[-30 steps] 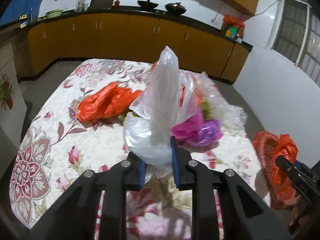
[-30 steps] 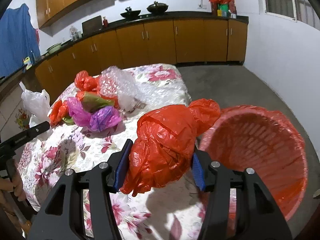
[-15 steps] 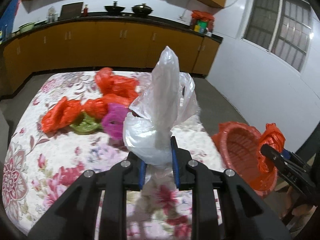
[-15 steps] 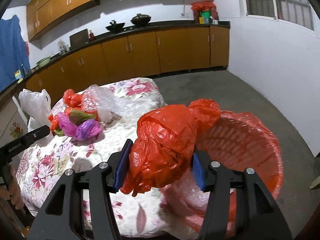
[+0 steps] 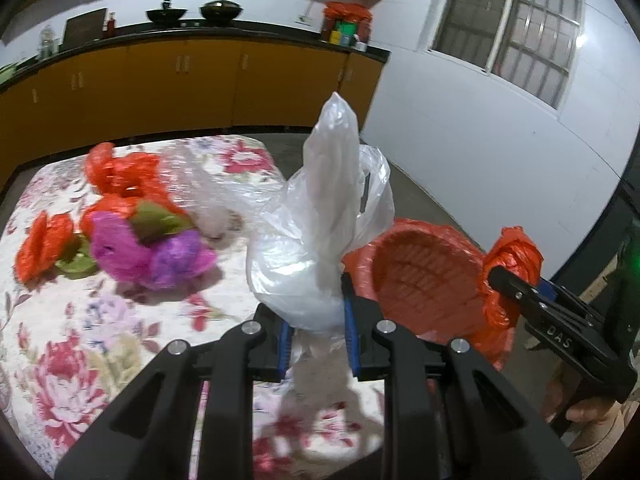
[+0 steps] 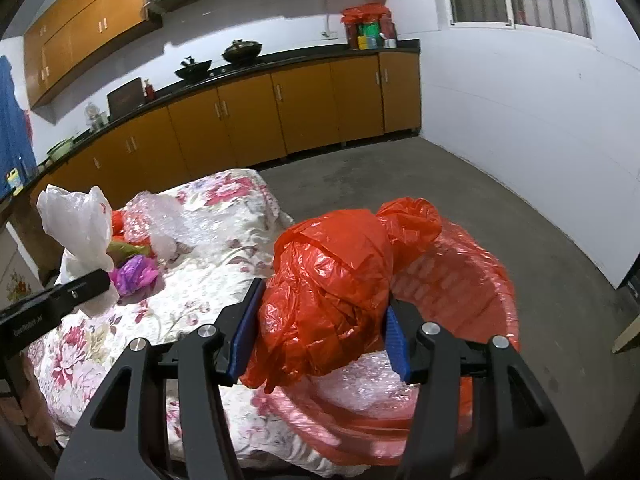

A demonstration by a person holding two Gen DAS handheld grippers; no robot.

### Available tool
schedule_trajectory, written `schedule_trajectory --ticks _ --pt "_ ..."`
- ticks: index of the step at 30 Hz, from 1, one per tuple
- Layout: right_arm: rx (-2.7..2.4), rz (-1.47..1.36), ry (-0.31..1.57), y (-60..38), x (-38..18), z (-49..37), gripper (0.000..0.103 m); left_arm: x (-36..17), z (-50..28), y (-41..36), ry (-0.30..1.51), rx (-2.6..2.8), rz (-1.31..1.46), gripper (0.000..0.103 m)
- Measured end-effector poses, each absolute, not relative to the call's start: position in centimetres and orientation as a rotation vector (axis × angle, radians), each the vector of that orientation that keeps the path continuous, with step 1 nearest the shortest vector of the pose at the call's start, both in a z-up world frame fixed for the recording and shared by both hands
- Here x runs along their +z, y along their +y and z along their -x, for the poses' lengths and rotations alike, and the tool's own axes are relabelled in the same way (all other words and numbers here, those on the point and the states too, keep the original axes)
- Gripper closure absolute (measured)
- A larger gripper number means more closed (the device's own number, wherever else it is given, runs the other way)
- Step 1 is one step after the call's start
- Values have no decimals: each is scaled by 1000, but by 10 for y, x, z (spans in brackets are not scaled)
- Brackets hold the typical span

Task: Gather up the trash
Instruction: 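Lift the white bag with the left tool while the right tool carries the red bag to the basket, then open both tools over the red basket to drop the bags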

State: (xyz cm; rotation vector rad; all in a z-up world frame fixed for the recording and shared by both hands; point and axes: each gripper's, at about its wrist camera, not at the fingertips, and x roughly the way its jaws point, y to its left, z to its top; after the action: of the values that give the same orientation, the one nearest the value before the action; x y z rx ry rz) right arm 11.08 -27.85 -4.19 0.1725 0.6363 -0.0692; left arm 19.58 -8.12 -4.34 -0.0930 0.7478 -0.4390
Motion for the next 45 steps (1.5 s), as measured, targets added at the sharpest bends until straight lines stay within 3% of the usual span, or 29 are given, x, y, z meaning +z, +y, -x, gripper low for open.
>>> schedule_trajectory --ticks 31,45 --pt "-155 -261 583 -349 -30 -107 48 -61 -213 -206 842 -662 19 80" --pt "-152 -304 596 -361 -34 -109 40 -84 -226 -210 901 -658 36 64"
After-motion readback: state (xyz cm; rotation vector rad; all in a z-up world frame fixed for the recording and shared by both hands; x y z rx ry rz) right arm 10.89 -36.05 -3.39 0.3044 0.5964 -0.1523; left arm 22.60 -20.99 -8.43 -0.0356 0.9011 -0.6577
